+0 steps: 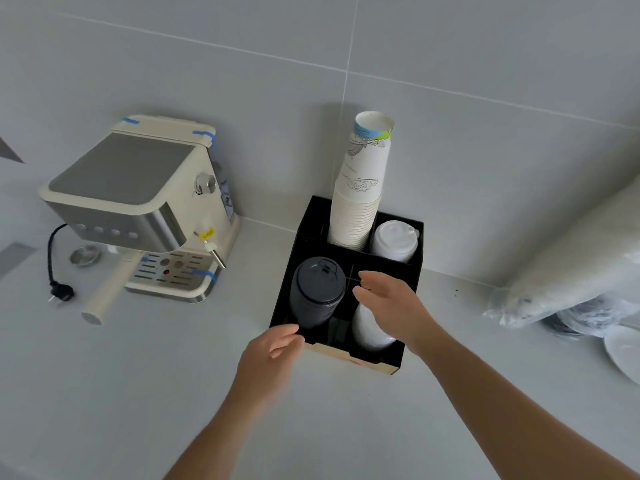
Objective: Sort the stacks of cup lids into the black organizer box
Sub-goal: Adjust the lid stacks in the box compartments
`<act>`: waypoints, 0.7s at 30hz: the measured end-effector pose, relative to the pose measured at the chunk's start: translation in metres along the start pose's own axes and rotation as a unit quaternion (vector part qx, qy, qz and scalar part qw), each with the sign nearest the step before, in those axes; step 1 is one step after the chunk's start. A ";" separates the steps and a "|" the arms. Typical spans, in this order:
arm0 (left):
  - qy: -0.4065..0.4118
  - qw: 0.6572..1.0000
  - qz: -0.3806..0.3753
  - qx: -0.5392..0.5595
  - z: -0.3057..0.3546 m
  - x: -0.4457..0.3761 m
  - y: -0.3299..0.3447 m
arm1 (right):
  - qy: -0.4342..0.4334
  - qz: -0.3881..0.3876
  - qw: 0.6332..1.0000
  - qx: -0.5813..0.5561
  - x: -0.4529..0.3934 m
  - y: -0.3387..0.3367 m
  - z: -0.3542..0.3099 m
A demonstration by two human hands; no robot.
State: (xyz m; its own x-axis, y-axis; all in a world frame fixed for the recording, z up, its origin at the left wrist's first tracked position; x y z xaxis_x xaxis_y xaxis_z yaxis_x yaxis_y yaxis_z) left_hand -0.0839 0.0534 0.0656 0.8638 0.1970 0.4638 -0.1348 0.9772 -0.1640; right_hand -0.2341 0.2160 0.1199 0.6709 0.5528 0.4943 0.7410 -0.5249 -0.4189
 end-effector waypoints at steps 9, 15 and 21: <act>-0.011 0.992 -0.014 0.123 0.009 -0.021 -0.014 | 0.020 0.019 0.994 -0.106 -0.025 0.026 -0.007; 0.000 0.990 -0.037 0.139 0.024 -0.044 -0.009 | 0.024 0.001 0.988 -0.154 -0.037 0.043 -0.011; -0.021 0.993 -0.013 0.118 0.022 -0.065 -0.028 | 0.050 0.023 0.977 -0.204 -0.048 0.053 -0.018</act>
State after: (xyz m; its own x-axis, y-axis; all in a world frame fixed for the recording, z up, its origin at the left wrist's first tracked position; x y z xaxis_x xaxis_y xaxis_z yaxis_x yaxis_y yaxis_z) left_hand -0.1472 0.0149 0.0596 0.8483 0.1702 0.5015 -0.2277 0.9722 0.0553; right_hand -0.2273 0.1499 0.0880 0.6815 0.4671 0.5633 0.6241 -0.7730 -0.1140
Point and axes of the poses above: each hand's wrist, its own x-axis away from the middle knuckle, its own y-axis out of the palm, z = x × y, the point moved 3 cm from there along -x, towards the middle knuckle, and after that the axes turned 15 degrees about -z, right-handed, at the moved point
